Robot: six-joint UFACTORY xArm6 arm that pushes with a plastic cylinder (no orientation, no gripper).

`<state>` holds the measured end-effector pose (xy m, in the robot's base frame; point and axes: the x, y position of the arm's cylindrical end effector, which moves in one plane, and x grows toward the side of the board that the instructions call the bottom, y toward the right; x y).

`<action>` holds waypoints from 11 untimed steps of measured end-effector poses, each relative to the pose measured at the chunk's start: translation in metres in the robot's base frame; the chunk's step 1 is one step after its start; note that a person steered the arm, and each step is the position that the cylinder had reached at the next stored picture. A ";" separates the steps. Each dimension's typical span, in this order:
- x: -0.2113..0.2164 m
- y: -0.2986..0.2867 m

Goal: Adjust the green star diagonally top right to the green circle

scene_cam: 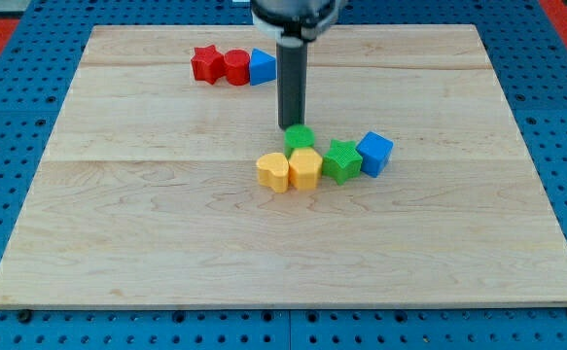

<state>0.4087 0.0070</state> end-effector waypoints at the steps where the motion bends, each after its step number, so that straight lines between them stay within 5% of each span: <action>1: 0.009 0.002; 3: -0.052 0.077; 4: -0.030 0.146; 5: 0.038 0.165; 6: 0.093 0.149; 7: 0.092 0.103; 10: -0.030 0.068; 11: 0.003 0.068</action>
